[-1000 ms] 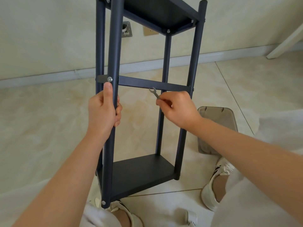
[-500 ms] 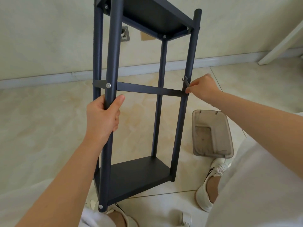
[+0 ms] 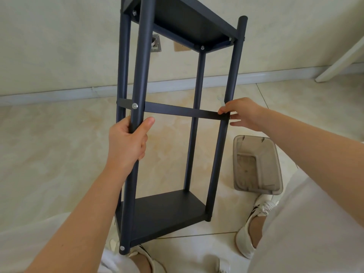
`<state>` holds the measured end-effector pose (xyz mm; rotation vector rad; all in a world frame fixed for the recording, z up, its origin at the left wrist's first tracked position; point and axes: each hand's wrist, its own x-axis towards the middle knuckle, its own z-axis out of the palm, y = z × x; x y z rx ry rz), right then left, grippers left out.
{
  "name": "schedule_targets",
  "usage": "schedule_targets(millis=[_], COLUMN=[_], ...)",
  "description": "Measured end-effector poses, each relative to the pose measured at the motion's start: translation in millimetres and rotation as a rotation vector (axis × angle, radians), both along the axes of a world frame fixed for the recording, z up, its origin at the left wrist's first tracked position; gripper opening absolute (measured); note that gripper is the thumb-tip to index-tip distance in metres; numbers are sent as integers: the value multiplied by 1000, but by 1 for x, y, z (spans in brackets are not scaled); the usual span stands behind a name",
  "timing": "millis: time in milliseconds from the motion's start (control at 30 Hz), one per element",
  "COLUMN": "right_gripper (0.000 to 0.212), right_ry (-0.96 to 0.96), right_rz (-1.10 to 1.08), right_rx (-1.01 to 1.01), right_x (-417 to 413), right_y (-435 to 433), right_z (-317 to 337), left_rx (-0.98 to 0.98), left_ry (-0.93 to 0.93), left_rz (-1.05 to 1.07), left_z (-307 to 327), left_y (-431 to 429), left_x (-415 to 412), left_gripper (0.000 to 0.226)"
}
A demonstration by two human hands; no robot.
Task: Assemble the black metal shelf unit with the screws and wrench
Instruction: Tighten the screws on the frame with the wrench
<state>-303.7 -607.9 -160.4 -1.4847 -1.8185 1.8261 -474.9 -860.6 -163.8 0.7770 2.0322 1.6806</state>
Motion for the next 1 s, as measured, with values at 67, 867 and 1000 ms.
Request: schedule_targets(millis=[67, 867, 1000], right_gripper=[28, 14, 12], right_ry=[24, 522, 550], right_rz=[2, 166, 170], right_rx=[0, 101, 81], right_x=[0, -12, -18], right_y=[-1, -43, -55], right_z=[3, 86, 93], left_rx=[-3, -151, -189], left_ry=[-3, 9, -73], left_rz=[8, 236, 295], left_z=[-1, -35, -43], left_y=[-2, -24, -15], left_x=[-2, -57, -58], left_gripper=[35, 24, 18])
